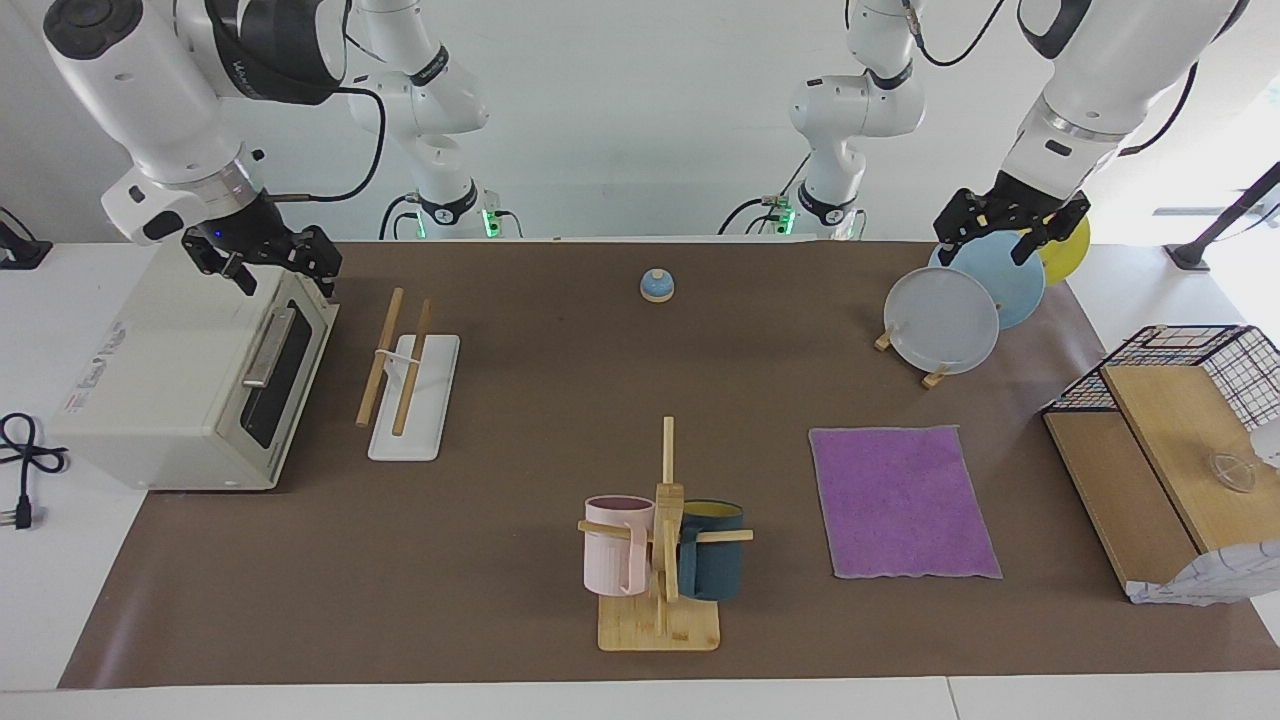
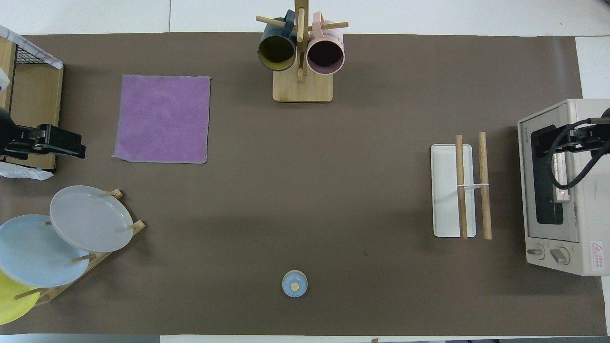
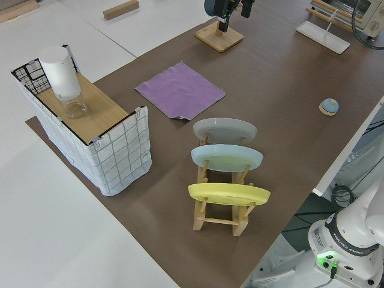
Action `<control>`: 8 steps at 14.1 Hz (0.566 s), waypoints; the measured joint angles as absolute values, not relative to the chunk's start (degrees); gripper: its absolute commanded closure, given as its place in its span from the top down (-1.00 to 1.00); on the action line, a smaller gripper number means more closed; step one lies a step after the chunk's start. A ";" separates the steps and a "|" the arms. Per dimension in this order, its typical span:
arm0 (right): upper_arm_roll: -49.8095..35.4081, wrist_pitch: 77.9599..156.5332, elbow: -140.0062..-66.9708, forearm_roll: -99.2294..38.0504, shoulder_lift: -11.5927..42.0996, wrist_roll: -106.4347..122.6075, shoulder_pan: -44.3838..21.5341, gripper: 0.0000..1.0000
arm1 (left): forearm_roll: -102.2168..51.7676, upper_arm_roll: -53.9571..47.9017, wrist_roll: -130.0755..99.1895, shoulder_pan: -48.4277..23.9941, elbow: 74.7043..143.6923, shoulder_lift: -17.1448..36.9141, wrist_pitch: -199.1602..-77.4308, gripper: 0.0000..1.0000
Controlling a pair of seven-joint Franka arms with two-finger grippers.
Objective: Fold towel and hang on rack
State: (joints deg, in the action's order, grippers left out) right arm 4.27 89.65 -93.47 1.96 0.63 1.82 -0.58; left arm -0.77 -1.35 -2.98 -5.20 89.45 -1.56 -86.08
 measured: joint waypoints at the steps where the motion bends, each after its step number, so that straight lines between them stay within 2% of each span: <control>1: 4.27 89.65 -93.47 1.96 0.63 1.82 -0.58 1.00 | -0.77 -1.35 -3.00 -4.96 89.68 -1.64 -86.08 1.00; 3: 4.27 89.65 -93.47 1.96 0.62 1.82 -0.58 1.00 | -0.77 -1.24 -3.19 -4.76 91.53 -2.30 -87.57 1.00; 8: 4.27 89.65 -93.47 1.96 0.62 1.82 -0.58 1.00 | -1.49 -1.07 -3.80 -2.02 102.25 -3.55 -98.02 1.00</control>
